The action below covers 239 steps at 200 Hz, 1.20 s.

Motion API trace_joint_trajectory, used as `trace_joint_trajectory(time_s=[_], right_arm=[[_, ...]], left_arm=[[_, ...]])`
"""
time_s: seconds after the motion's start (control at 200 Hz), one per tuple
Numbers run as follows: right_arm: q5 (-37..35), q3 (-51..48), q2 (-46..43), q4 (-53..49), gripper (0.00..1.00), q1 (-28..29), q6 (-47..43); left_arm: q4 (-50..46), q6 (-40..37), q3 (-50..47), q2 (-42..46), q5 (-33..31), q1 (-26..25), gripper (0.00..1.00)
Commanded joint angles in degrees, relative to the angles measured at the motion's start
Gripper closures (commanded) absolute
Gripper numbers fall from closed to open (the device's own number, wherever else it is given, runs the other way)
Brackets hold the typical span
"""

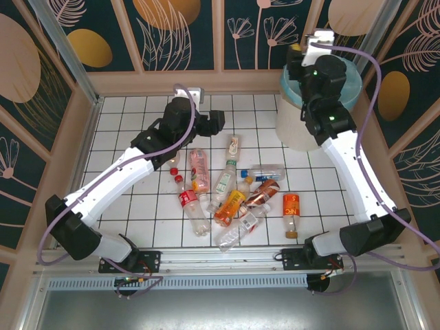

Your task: Put the plastic bottles in the bin

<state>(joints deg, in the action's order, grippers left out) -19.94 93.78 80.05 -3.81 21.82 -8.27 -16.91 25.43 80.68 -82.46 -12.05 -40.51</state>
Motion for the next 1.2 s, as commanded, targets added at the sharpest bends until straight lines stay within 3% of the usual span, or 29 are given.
trace_joint_trajectory(time_s=[0.0, 0.43, 0.585, 0.681, 0.866, 1.191], right_arm=[[3.6, 4.61, 1.07, -4.23, 0.49, 4.59, 0.12], [18.79, 19.73, 19.63, -26.61, 0.49, 18.64, 11.19], [24.24, 18.81, 25.92, -28.4, 0.49, 21.86, 14.23], [27.4, 16.96, 28.77, -27.19, 0.49, 23.28, 16.03], [31.87, 15.69, 33.03, -26.19, 0.49, 25.97, 17.76], [35.41, 28.0, 43.52, -36.37, 0.49, 27.48, 16.28]], left_arm=[[-2.07, -2.7, 0.99, 4.32, -6.97, -0.01, 0.15], [-4.42, -1.1, -17.01, 26.67, -23.04, -0.06, 0.12], [-8.6, -3.93, -20.68, 29.37, -21.24, -0.09, 0.12], [-11.48, -1.79, -23.62, 30.08, -20.99, -0.08, 0.11], [-8.56, 2.4, -33.98, 33.96, -19.66, -0.07, 0.11], [-2.08, 2.57, -45.97, 40.92, -19.17, -0.07, 0.11]])
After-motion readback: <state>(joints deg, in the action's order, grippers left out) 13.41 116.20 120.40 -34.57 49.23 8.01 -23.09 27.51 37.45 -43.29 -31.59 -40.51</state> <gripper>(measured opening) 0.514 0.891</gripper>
